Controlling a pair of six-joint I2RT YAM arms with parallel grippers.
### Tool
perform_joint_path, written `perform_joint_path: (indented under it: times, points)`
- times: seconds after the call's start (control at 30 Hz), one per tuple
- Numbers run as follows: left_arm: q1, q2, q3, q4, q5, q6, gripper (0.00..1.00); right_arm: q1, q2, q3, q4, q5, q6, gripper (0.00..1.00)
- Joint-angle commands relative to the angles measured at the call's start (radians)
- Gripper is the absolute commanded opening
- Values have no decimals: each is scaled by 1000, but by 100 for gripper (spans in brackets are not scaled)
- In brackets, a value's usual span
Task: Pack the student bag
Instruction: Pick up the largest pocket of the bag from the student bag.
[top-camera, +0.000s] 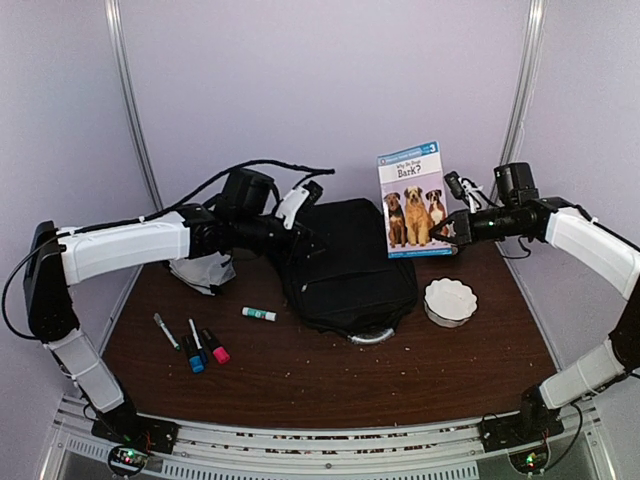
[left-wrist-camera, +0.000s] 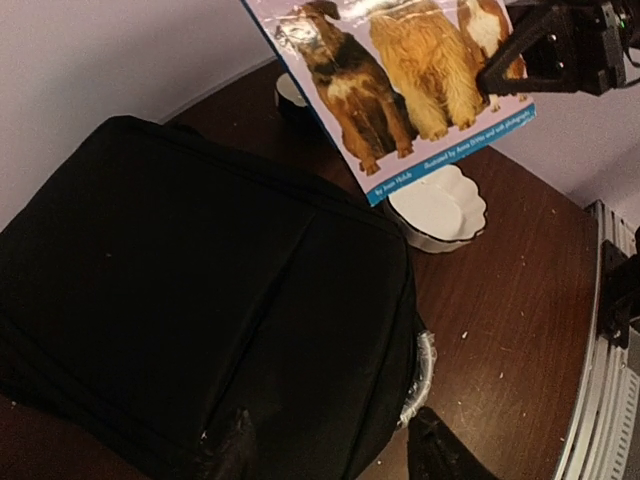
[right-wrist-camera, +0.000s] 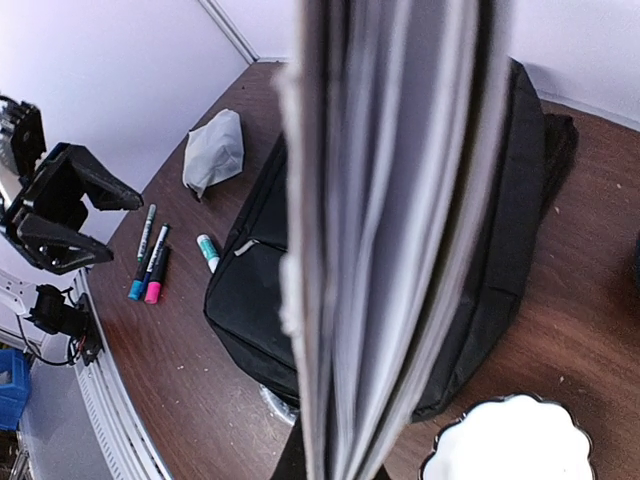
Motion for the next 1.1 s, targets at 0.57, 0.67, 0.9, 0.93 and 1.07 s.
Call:
perform_joint_path:
  times: [0.57, 0.67, 0.9, 0.93, 1.07]
  points:
    - [-237, 486, 499, -460, -253, 348, 70, -128, -136, -274, 282, -7, -1, 0]
    - [-244, 525, 526, -473, -278, 350, 70, -131, -131, -277, 284, -13, -1, 0]
    - [-246, 581, 548, -481, -317, 350, 69, -133, -126, -279, 291, -30, 1, 0]
    - [-246, 587, 551, -480, -327, 351, 67, -133, -126, -280, 292, -31, 1, 0]
    - [-246, 611, 565, -491, -343, 356, 57, -133, -123, -281, 295, -31, 1, 0]
